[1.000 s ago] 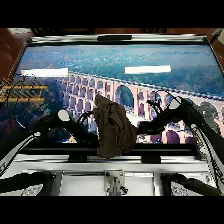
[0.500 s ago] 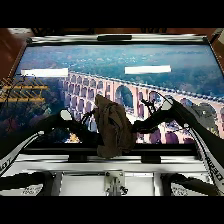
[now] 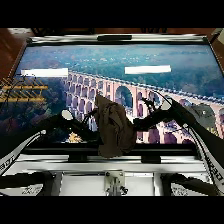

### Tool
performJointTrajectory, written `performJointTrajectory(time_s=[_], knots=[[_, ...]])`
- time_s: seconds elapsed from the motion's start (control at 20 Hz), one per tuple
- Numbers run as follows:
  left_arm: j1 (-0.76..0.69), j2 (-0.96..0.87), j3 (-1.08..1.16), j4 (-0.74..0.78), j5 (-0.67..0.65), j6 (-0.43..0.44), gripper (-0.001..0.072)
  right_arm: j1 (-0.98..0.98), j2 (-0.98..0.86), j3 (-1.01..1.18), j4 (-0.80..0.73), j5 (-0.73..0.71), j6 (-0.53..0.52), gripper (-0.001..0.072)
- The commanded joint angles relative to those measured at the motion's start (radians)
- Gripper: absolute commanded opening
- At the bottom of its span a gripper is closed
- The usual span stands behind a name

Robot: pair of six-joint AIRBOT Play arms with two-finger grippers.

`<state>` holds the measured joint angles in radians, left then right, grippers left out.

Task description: Fold the shirts.

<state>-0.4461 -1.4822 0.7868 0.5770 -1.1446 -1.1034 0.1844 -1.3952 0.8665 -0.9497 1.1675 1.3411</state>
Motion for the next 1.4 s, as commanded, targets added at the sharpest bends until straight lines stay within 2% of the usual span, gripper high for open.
performJointTrajectory(time_s=[0.0,0.05,0.2,0.3,0.4,0.55,0.65,0.8,0.9,1.0,1.1,1.25,1.35], knots=[[0.021,0.006,0.031,0.017,-0.104,0.061,0.0033,0.0,0.011,0.001,0.057,0.031,-0.055,0.0054],[0.037,0.028,0.065,0.085,-0.134,0.058,0.0033,-0.001,0.035,0.006,0.047,0.042,-0.06,0.0054],[0.1,0.154,0.255,0.41,-0.22,-0.044,0.0033,-0.039,0.177,0.101,-0.045,0.075,-0.057,0.0054],[0.159,0.259,0.459,0.635,-0.274,-0.107,0.0033,-0.087,0.298,0.243,-0.122,0.086,-0.057,0.0054],[0.224,0.353,0.721,0.758,-0.298,-0.158,0.0034,-0.141,0.422,0.432,-0.173,0.067,-0.084,0.0054],[0.286,0.451,1.149,0.769,-0.225,-0.266,0.0035,-0.181,0.579,0.727,-0.182,-0.065,-0.086,0.0054],[0.284,0.494,1.366,0.734,-0.143,-0.295,0.0035,-0.181,0.655,0.879,-0.137,-0.17,-0.086,0.0054],[0.285,0.617,1.386,0.734,-0.001,-0.308,0.0035,-0.182,0.747,0.996,-0.15,-0.248,-0.053,0.0054],[0.285,0.697,1.319,0.772,-0.006,-0.309,0.0035,-0.182,0.796,1.008,-0.216,-0.235,0.023,0.0054],[0.285,0.755,1.237,0.828,-0.018,-0.338,0.0035,-0.182,0.816,1.007,-0.283,-0.146,0.089,0.0054],[0.285,0.768,1.185,0.897,-0.018,-0.349,0.0035,-0.182,0.806,1.007,-0.347,0.029,0.124,0.0054],[0.285,0.709,1.17,1.033,-0.043,-0.262,0.0035,-0.182,0.732,1.007,-0.495,0.44,0.111,0.0054],[0.285,0.626,1.168,1.072,-0.132,-0.243,0.0035,-0.181,0.658,0.977,-0.605,0.682,0.105,0.0054]])
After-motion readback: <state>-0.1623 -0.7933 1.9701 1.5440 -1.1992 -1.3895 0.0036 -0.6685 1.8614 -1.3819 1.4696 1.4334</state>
